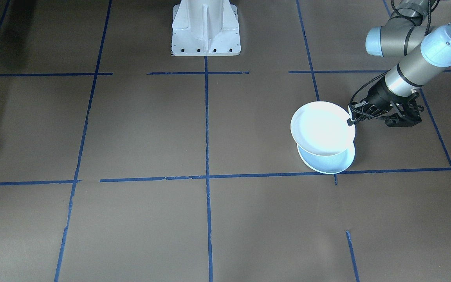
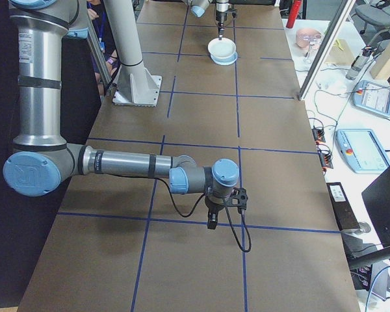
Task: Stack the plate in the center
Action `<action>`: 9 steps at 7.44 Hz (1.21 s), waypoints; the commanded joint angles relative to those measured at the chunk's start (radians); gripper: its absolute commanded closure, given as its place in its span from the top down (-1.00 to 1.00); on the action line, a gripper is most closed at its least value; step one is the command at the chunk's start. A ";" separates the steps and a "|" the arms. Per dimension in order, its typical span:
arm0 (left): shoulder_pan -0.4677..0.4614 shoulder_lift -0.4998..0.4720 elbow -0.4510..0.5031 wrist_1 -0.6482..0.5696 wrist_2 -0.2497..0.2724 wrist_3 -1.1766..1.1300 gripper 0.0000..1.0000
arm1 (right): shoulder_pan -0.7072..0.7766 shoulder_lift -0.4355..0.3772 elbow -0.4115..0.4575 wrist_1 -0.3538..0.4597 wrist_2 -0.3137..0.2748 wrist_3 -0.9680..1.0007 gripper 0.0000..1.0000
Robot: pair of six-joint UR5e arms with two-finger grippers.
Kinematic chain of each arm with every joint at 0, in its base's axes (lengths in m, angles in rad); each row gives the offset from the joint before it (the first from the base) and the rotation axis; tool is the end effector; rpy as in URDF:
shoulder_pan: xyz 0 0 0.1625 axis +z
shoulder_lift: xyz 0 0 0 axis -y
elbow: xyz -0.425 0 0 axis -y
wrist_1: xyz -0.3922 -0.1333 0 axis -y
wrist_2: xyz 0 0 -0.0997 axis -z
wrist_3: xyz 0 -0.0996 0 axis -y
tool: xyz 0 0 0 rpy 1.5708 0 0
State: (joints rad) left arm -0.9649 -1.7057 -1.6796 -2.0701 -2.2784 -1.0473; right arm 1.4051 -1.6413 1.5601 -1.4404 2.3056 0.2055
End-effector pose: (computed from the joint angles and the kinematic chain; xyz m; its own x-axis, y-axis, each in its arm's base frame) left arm 0.2639 -0.5013 0.4773 0.5503 -0.1272 -0.8252 0.1144 0.9905 -0.0764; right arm -0.0109 -0.4688 0.6872 0.7447 0.0494 0.6656 0.0131 0.9960 -0.0885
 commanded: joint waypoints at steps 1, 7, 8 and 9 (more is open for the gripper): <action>-0.017 -0.005 0.082 -0.088 -0.001 0.000 -1.00 | 0.000 0.000 0.000 0.000 0.000 0.000 1.00; -0.061 -0.003 0.020 -0.101 -0.007 0.003 1.00 | 0.000 0.000 0.000 0.000 0.000 0.000 1.00; -0.107 0.010 -0.015 -0.094 -0.007 0.003 1.00 | 0.000 0.000 0.000 0.000 0.000 0.000 1.00; -0.138 0.061 -0.056 -0.091 -0.009 0.092 1.00 | 0.000 0.000 0.000 0.000 0.000 0.000 1.00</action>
State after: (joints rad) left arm -1.0609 -1.6881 -1.6870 -2.1668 -2.2861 -1.0214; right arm 1.4051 -1.6413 1.5601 -1.4404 2.3056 0.2056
